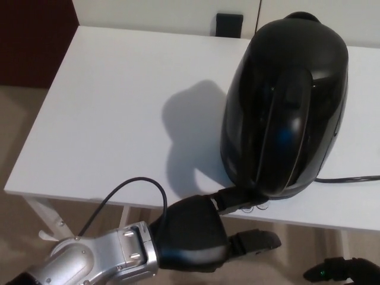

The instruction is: The robot walk towards a table in front and click the button on the base of the boilling pot using its left middle finger

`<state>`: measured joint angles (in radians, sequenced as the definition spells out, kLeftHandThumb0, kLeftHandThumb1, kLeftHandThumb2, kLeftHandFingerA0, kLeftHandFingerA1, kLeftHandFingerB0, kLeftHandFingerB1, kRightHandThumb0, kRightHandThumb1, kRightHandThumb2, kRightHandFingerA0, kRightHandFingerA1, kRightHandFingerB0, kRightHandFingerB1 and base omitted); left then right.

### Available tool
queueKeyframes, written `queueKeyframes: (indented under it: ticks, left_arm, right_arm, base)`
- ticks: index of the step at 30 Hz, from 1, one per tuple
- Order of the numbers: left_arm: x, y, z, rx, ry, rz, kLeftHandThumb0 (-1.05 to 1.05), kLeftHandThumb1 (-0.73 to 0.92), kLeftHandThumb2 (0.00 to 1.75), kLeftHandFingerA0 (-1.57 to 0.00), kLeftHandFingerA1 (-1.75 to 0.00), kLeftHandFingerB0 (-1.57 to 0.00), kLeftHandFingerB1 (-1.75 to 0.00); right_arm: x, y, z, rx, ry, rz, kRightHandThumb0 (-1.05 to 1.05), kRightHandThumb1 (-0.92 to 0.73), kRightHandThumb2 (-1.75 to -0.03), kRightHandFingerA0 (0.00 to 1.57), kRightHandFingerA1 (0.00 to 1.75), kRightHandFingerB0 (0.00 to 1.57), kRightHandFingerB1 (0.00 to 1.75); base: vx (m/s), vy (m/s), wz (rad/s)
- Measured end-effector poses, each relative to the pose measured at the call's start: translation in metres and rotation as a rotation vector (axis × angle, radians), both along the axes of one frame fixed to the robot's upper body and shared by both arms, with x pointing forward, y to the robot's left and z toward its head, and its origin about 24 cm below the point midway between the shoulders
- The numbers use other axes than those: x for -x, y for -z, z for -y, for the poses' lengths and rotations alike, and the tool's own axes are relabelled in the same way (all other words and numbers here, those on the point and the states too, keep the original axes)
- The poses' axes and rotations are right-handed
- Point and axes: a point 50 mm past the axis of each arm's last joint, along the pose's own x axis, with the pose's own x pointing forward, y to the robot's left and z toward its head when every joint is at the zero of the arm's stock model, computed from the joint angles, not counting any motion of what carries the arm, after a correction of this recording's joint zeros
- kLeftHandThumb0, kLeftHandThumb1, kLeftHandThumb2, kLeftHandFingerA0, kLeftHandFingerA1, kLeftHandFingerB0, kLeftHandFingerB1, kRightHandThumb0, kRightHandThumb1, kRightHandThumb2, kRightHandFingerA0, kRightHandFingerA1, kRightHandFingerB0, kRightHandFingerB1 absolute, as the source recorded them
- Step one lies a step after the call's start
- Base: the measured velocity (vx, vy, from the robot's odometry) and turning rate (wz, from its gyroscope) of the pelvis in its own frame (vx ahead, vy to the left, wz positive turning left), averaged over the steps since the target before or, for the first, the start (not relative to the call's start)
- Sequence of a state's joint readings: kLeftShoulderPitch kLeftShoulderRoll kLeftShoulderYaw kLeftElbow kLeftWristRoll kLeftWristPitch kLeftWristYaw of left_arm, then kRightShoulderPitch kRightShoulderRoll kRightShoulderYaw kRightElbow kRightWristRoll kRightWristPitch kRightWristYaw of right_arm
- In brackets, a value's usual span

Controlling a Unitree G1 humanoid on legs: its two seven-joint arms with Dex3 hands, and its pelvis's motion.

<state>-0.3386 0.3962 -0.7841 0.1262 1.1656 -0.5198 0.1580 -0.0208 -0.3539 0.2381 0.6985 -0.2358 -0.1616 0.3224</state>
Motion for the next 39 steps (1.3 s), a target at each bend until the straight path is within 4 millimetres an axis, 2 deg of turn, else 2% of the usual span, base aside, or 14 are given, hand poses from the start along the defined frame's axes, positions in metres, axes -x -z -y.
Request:
queueKeyframes:
  ticks: [4, 12, 14, 22, 23, 26, 27, 30, 31, 33, 34, 36, 37, 39]
  left_arm:
    - [-0.001, 0.003, -0.001, -0.004, -0.01, -0.01, -0.42, 0.65, 0.61, -0.25, -0.34, -0.13, -0.27]
    - [0.001, 0.009, -0.002, -0.013, -0.027, -0.033, -0.38, 0.58, 0.59, -0.23, -0.32, -0.11, -0.26]
    - [0.002, 0.012, -0.002, -0.018, -0.028, -0.041, -0.37, 0.58, 0.59, -0.22, -0.32, -0.11, -0.26]
    - [0.005, 0.016, 0.004, -0.017, -0.027, -0.052, -0.33, 0.57, 0.59, -0.21, -0.32, -0.11, -0.24]
    - [0.005, 0.016, 0.004, -0.016, -0.026, -0.053, -0.35, 0.58, 0.58, -0.22, -0.32, -0.12, -0.26]
    - [0.006, 0.016, 0.005, -0.017, -0.027, -0.054, -0.34, 0.59, 0.59, -0.22, -0.32, -0.12, -0.26]
    - [0.006, 0.017, 0.005, -0.019, -0.027, -0.054, -0.35, 0.57, 0.58, -0.22, -0.31, -0.12, -0.26]
    - [0.006, 0.017, 0.006, -0.02, -0.026, -0.054, -0.35, 0.58, 0.58, -0.23, -0.32, -0.13, -0.27]
    - [0.006, 0.017, 0.006, -0.02, -0.027, -0.054, -0.34, 0.58, 0.58, -0.23, -0.32, -0.13, -0.27]
    - [0.006, 0.017, 0.007, -0.019, -0.026, -0.052, -0.35, 0.57, 0.58, -0.22, -0.31, -0.13, -0.26]
    - [0.007, 0.016, 0.007, -0.02, -0.026, -0.052, -0.35, 0.57, 0.57, -0.23, -0.31, -0.13, -0.26]
    - [0.006, 0.016, 0.007, -0.024, -0.025, -0.051, -0.35, 0.57, 0.58, -0.23, -0.31, -0.11, -0.26]
    - [0.006, 0.016, 0.007, -0.025, -0.025, -0.05, -0.37, 0.55, 0.59, -0.23, -0.33, -0.1, -0.23]
    - [0.006, 0.017, 0.007, -0.03, -0.022, -0.053, -0.37, 0.55, 0.59, -0.22, -0.32, -0.1, -0.23]
  right_arm:
    - [0.002, 0.001, 0.0, -0.005, 0.014, -0.001, -0.23, -0.62, -0.58, 0.64, 0.48, 0.53, 0.43]
    - [0.008, 0.003, 0.002, -0.012, 0.033, -0.006, -0.3, -0.64, -0.58, 0.61, 0.49, 0.39, 0.39]
    - [0.009, 0.003, 0.003, -0.015, 0.036, -0.003, -0.34, -0.66, -0.59, 0.6, 0.49, 0.47, 0.42]
    - [0.013, -0.001, 0.019, -0.007, 0.1, 0.016, -0.37, -0.66, -0.59, 0.62, 0.48, 0.51, 0.43]
    - [0.012, -0.001, 0.021, -0.007, 0.115, 0.019, -0.43, -0.51, -0.86, 0.55, 0.61, 0.41, 0.54]
    - [0.013, -0.002, 0.034, -0.016, 0.19, 0.023, -0.45, -0.49, -0.85, 0.55, 0.6, 0.45, 0.54]
    - [0.013, -0.002, 0.037, -0.018, 0.211, 0.022, -0.42, -0.64, -0.59, 0.6, 0.47, 0.54, 0.43]
    - [0.015, -0.002, 0.042, -0.023, 0.244, 0.021, -0.42, -0.64, -0.59, 0.62, 0.47, 0.55, 0.43]
    - [0.015, -0.002, 0.043, -0.026, 0.253, 0.022, -0.46, -0.51, -0.88, 0.56, 0.61, 0.45, 0.54]
    - [0.015, -0.002, 0.044, -0.03, 0.261, 0.026, -0.47, -0.51, -0.88, 0.58, 0.61, 0.45, 0.54]
    - [0.014, -0.003, 0.045, -0.031, 0.264, 0.028, -0.43, -0.62, -0.59, 0.59, 0.46, 0.57, 0.42]
    - [0.012, -0.004, 0.045, -0.036, 0.269, 0.036, -0.45, -0.62, -0.59, 0.56, 0.44, 0.56, 0.41]
    - [0.011, -0.004, 0.045, -0.039, 0.27, 0.04, -0.41, -0.6, -0.58, 0.52, 0.44, 0.45, 0.39]
    - [0.009, -0.005, 0.045, -0.047, 0.276, 0.046, -0.4, -0.6, -0.58, 0.53, 0.45, 0.42, 0.38]
  base:
    - [0.0, 0.0, 0.0]
    - [0.0, 0.0, 0.0]
    - [0.0, 0.0, 0.0]
    - [0.0, 0.0, 0.0]
    - [0.0, 0.0, 0.0]
    - [0.0, 0.0, 0.0]
    - [0.0, 0.0, 0.0]
    - [0.0, 0.0, 0.0]
    - [0.0, 0.0, 0.0]
    - [0.0, 0.0, 0.0]
    - [0.0, 0.0, 0.0]
    - [0.0, 0.0, 0.0]
    - [0.0, 0.0, 0.0]
    - [0.0, 0.0, 0.0]
